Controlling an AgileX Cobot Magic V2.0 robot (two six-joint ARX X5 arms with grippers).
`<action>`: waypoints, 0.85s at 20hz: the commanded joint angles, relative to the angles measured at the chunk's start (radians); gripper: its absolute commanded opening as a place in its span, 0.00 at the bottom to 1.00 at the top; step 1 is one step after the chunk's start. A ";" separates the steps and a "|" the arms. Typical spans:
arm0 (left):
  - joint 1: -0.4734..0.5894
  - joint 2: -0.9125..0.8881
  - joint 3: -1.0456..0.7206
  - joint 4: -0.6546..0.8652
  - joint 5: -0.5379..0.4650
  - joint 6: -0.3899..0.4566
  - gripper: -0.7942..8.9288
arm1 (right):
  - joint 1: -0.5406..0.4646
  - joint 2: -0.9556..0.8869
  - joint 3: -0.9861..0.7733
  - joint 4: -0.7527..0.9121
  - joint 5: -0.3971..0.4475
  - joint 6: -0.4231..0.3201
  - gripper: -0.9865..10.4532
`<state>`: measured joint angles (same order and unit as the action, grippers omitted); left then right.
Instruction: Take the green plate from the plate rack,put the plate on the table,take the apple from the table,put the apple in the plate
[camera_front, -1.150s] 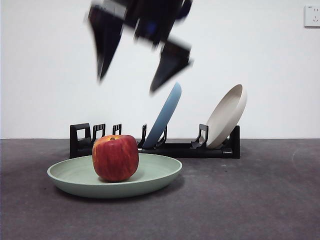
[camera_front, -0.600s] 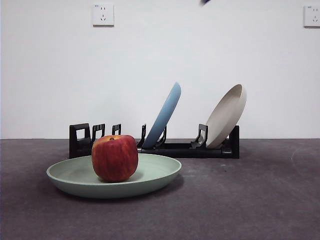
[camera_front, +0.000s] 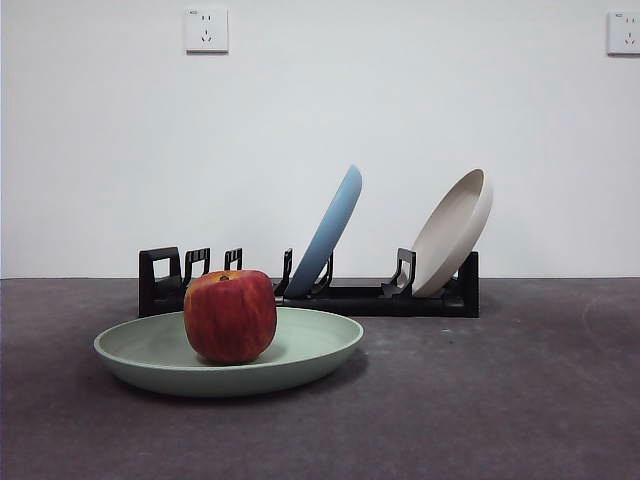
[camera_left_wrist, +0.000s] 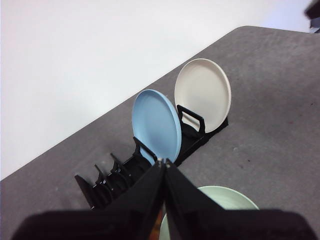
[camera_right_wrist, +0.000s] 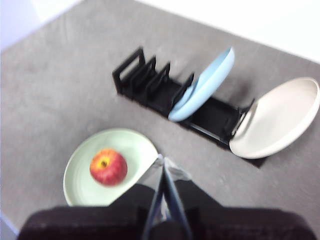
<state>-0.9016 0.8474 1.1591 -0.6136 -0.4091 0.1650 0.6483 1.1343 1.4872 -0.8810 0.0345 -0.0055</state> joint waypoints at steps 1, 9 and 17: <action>0.016 -0.005 -0.072 0.028 0.031 0.012 0.07 | 0.002 -0.085 -0.211 0.147 0.020 0.037 0.08; 0.053 -0.057 -0.541 0.410 0.097 -0.117 0.07 | 0.003 -0.304 -0.907 0.673 0.156 0.172 0.08; 0.053 -0.057 -0.671 0.582 0.097 -0.168 0.08 | 0.002 -0.322 -1.004 0.737 0.207 0.264 0.09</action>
<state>-0.8509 0.7914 0.4938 -0.0349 -0.3130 0.0090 0.6483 0.8131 0.4839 -0.1471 0.2390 0.2283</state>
